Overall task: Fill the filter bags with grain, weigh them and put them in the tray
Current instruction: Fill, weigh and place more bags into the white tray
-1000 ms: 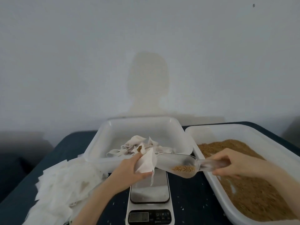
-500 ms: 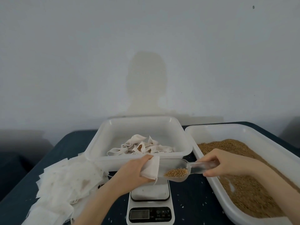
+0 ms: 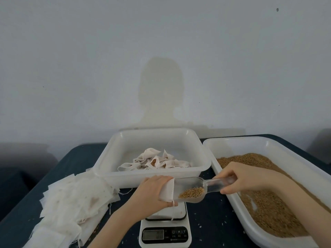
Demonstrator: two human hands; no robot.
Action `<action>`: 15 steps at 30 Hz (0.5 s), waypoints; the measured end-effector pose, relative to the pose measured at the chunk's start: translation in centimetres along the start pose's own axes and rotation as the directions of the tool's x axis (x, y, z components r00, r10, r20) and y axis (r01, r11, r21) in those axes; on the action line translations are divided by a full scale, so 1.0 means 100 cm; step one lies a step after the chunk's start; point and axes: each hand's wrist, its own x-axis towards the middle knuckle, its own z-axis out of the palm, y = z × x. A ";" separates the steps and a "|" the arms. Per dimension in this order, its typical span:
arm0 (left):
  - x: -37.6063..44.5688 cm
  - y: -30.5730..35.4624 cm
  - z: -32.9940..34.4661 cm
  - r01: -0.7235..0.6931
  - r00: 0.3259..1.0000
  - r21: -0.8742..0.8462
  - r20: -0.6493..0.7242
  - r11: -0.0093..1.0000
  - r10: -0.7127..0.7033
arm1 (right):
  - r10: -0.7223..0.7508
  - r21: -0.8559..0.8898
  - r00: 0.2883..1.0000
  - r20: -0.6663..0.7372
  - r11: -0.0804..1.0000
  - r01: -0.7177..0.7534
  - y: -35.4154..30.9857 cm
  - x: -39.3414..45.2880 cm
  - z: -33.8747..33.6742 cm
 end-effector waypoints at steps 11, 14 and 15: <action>0.004 0.003 0.011 0.115 0.975 -0.382 -0.133 0.917 -0.178 | -0.030 -0.553 0.928 -0.371 0.810 -0.194 -0.057 0.017 -0.026; 0.005 0.006 0.013 0.110 0.968 -0.513 -0.138 0.851 -0.208 | -0.193 -0.660 0.881 -0.431 0.734 -0.162 -0.085 0.021 -0.035; 0.005 0.007 0.014 0.102 0.968 -0.551 -0.136 0.828 -0.210 | -0.239 -0.708 0.870 -0.432 0.688 -0.162 -0.091 0.022 -0.038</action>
